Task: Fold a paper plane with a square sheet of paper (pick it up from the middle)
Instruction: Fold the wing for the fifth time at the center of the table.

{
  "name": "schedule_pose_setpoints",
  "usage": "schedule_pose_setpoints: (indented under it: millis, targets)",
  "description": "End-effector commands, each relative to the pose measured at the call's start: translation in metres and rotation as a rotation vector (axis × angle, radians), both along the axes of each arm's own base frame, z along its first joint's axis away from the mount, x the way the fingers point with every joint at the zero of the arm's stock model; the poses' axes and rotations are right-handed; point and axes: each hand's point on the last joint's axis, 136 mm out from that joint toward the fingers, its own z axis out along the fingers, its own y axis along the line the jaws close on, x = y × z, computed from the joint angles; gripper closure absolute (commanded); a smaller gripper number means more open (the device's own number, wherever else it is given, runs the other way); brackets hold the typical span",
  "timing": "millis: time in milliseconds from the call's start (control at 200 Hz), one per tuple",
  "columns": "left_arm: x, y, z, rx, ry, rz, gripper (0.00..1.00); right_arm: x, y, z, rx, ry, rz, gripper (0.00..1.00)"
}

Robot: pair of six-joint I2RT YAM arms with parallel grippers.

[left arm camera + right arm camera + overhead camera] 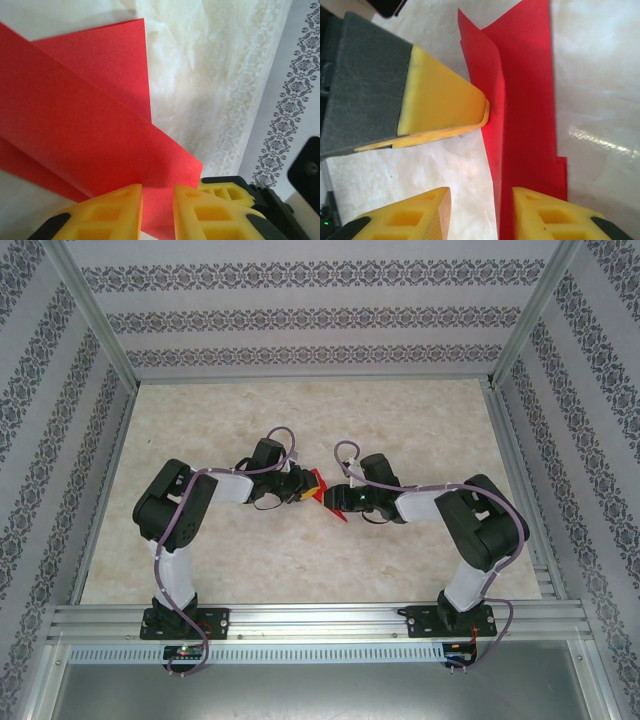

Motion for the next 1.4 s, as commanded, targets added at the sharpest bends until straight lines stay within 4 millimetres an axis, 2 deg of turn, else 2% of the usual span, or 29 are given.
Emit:
schedule_pose_setpoints:
  millis: [0, 220, 550, 894, 1174, 1394]
  targets:
    - [0.004, -0.004, -0.002, 0.022, -0.023, -0.010, 0.76, 0.000, -0.003, 0.004, -0.116, -0.099, 0.051, 0.62]
    - [0.003, -0.003, -0.004, 0.027, -0.016, -0.012, 0.76, -0.012, 0.000, -0.008, -0.209, -0.156, 0.140, 0.67]
    - [0.003, -0.002, -0.004, 0.034, -0.014, -0.015, 0.76, -0.008, -0.010, -0.017, -0.287, -0.193, 0.136, 0.73]
    - [0.002, 0.000, -0.008, 0.061, -0.002, -0.014, 0.77, -0.002, -0.014, -0.013, -0.318, -0.237, 0.125, 0.69]
    - [0.004, 0.000, -0.012, 0.073, 0.011, -0.017, 0.78, -0.004, -0.009, -0.005, -0.347, -0.320, 0.168, 0.67]
    - [0.006, 0.000, -0.012, 0.077, 0.014, -0.019, 0.78, -0.002, -0.010, -0.010, -0.403, -0.344, 0.193, 0.67]
